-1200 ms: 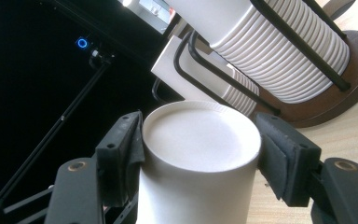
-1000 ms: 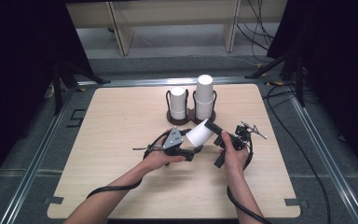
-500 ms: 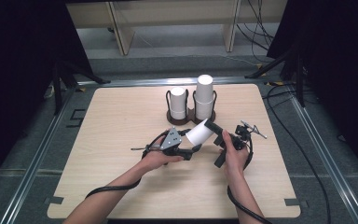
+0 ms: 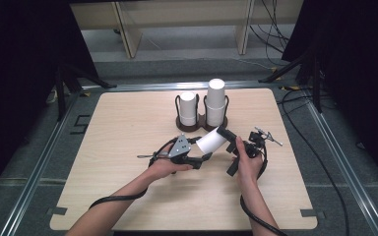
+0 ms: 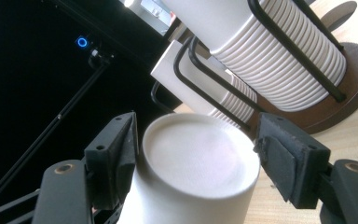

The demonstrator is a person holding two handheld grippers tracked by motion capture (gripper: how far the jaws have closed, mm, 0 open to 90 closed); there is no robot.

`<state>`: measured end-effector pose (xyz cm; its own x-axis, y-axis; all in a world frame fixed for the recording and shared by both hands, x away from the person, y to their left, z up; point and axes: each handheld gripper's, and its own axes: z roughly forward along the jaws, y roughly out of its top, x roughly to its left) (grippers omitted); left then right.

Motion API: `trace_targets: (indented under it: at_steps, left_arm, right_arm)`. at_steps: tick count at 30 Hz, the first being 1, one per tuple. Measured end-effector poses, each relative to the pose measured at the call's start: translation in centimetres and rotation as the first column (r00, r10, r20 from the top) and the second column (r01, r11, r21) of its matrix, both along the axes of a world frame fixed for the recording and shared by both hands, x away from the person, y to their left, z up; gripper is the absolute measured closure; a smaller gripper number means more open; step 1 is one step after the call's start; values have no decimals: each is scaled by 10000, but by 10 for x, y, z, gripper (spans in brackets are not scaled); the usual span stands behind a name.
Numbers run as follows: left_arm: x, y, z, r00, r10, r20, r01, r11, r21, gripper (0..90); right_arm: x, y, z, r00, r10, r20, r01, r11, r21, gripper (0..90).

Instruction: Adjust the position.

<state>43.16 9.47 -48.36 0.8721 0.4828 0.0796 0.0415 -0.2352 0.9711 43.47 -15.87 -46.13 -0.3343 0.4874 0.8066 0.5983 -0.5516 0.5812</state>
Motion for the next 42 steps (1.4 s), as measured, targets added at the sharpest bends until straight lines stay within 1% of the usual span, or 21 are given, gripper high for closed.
trace_targets:
  at_steps: [4, 5, 7, 9, 10, 12, 13, 14, 15, 18, 22, 23, 24, 27, 29, 30, 32, 33, 36, 38, 42]
  left_arm:
    - [0, 3, 1, 10000, -13, -20, 13, 9999, 157, 283]
    - [0, 4, 2, 10000, -14, -32, 14, 9998, 183, 283]
    - [1, 6, 3, 10000, -44, -37, 45, 9997, 226, 283]
    - [2, 10, 4, 9999, -96, -57, 97, 9996, 266, 284]
    - [3, 12, 5, 9999, -120, -64, 122, 9994, 318, 285]
    - [4, 15, 7, 9998, -168, -72, 171, 9991, 381, 286]
    - [4, 16, 8, 9997, -204, -102, 206, 9994, 288, 286]
    - [4, 18, 9, 9996, -223, -142, 228, 9990, 379, 287]
    - [5, 20, 10, 9995, -283, -156, 289, 9988, 405, 288]
    - [6, 26, 13, 9986, -503, -176, 510, 9978, 428, 289]
    - [7, 35, 17, 9973, -712, -172, 724, 9939, 830, 289]
    - [7, 36, 17, 9973, -707, -208, 722, 9940, 819, 289]
    - [7, 37, 18, 9971, -744, -149, 754, 9937, 832, 290]
    - [8, 41, 21, 9974, -719, -110, 725, 9941, 805, 290]
    - [8, 44, 23, 9976, -680, -163, 692, 9936, 896, 291]
    - [8, 45, 24, 9975, -700, -133, 709, 9926, 985, 291]
    - [8, 46, 25, 9973, -720, -147, 732, 9920, 1028, 291]
    - [8, 46, 25, 9971, -752, -90, 757, 9927, 943, 291]
    - [8, 49, 29, 9967, -807, -87, 812, 9905, 1113, 291]
    - [8, 51, 30, 9959, -905, -89, 909, 9884, 1214, 291]
    - [10, 55, 32, 9943, -1046, -182, 1062, 9841, 1425, 291]
  right_arm:
    - [0, -2, 2, 9999, -27, 110, 29, 9999, -114, 301]
    - [-1, -1, 4, 10000, -78, -46, 79, 9999, 74, 301]
    - [1, -3, 3, 9990, -247, 376, 252, 9996, -125, 299]
    - [-1, -4, 8, 9994, -213, 258, 211, 9997, 80, 297]
    - [0, -6, 7, 9977, -275, 621, 287, 9994, -180, 296]
    - [0, -8, 11, 9970, -285, 719, 308, 9991, -303, 295]
    - [-3, -8, 14, 9988, -218, 449, 215, 9997, 68, 295]
    - [-1, -11, 13, 9962, -370, 790, 391, 9989, -242, 295]
    - [-3, -12, 16, 9966, -344, 752, 342, 9994, 35, 295]
    - [-2, -19, 17, 9913, -499, 1214, 538, 9981, -295, 294]
    - [-3, -30, 18, 9910, -649, 1168, 745, 9941, -790, 291]
    - [-3, -31, 19, 9924, -723, 999, 826, 9913, -1025, 292]
    - [-2, -35, 16, 9893, -544, 1354, 733, 9876, -1390, 292]
    - [-2, -39, 13, 9875, -496, 1493, 774, 9794, -1863, 294]
    - [-2, -40, 13, 9895, -621, 1303, 915, 9682, -2329, 294]
    - [-3, -41, 13, 9914, -717, 1099, 971, 9641, -2473, 295]
    - [-4, -42, 13, 9911, -702, 1135, 980, 9599, -2626, 295]
    - [-3, -44, 11, 9878, -620, 1429, 1019, 9511, -2915, 295]
    - [-5, -46, 11, 9891, -649, 1321, 1033, 9456, -3085, 295]
    - [-4, -47, 10, 9853, -623, 1593, 1163, 9270, -3565, 295]
    - [-3, -46, 9, 9832, -260, 1807, 1008, 9027, -4184, 296]
